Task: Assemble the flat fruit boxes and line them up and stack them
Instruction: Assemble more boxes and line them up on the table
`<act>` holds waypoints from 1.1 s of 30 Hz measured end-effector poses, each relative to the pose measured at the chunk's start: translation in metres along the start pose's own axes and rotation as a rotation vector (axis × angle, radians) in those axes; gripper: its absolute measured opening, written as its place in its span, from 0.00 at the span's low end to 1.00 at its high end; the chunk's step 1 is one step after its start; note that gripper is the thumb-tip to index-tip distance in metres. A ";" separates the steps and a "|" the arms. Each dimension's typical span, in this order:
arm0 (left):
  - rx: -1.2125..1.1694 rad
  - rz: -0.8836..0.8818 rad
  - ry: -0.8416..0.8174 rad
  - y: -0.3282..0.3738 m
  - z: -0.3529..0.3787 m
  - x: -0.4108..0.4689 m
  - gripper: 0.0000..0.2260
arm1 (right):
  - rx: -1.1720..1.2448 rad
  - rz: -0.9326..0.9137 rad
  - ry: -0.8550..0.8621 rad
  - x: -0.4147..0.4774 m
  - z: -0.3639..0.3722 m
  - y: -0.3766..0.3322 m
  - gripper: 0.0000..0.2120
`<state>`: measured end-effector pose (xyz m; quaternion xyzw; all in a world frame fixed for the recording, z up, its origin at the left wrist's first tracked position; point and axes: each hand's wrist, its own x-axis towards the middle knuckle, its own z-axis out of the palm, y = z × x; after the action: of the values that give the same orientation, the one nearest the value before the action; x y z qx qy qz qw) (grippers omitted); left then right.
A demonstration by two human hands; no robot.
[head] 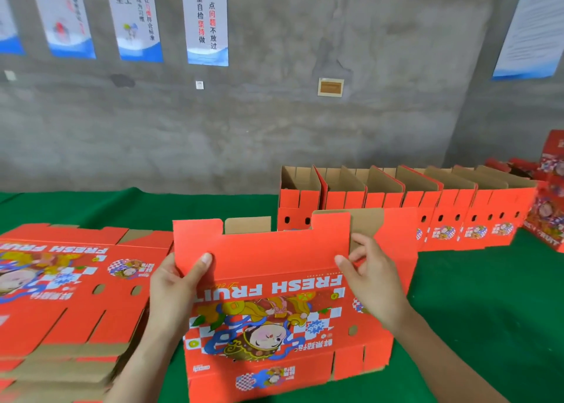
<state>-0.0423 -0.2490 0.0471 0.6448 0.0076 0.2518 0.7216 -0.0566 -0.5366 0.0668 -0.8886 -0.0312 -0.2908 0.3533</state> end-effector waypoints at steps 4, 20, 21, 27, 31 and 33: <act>-0.020 0.003 0.002 0.006 0.000 -0.005 0.03 | -0.010 0.141 -0.181 0.013 -0.001 -0.004 0.11; -0.002 -0.027 -0.027 -0.010 -0.017 -0.001 0.07 | 0.219 0.305 -0.407 -0.003 0.003 -0.007 0.20; -0.052 -0.084 -0.079 -0.007 -0.018 0.000 0.13 | 0.184 0.270 -0.349 -0.004 0.004 -0.006 0.21; -0.039 -0.415 -0.115 0.016 -0.014 0.006 0.40 | 0.109 0.217 -0.082 0.003 0.002 -0.004 0.34; -0.124 -0.468 -0.264 0.029 -0.011 0.006 0.40 | 0.288 0.211 -0.060 0.004 -0.003 -0.002 0.43; -0.085 -0.466 -0.335 0.033 -0.013 0.010 0.38 | 0.337 0.205 -0.033 0.004 -0.007 -0.005 0.38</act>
<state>-0.0496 -0.2314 0.0788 0.6275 0.0258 -0.0306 0.7776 -0.0577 -0.5383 0.0760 -0.8201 0.0051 -0.2293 0.5243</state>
